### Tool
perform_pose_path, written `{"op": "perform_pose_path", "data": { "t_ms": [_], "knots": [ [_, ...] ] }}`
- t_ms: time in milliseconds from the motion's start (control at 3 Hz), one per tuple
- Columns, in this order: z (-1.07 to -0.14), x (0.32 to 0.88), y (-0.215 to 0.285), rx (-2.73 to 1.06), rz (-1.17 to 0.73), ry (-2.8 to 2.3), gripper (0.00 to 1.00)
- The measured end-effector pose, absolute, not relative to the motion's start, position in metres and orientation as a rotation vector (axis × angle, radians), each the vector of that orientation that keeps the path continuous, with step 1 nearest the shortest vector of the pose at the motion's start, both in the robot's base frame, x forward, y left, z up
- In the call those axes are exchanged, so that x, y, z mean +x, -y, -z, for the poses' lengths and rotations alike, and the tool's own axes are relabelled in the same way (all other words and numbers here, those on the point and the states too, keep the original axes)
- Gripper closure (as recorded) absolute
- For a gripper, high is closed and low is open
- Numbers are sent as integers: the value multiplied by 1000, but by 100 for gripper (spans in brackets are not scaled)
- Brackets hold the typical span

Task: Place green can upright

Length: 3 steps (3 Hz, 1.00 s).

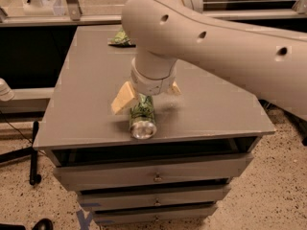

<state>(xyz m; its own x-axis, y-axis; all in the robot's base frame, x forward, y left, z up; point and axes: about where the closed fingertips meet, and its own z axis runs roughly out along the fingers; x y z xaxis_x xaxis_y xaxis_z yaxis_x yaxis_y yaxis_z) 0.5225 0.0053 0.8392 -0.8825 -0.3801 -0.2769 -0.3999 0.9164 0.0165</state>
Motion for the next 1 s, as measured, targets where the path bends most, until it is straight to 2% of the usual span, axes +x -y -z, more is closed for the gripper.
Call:
{"op": "perform_pose_path", "data": {
  "t_ms": [333,1000],
  "knots": [
    [-837,522,-6,-520,-64,-2823,17],
    [-848,527,-11,-465,-38,-2794,64]
  ]
}}
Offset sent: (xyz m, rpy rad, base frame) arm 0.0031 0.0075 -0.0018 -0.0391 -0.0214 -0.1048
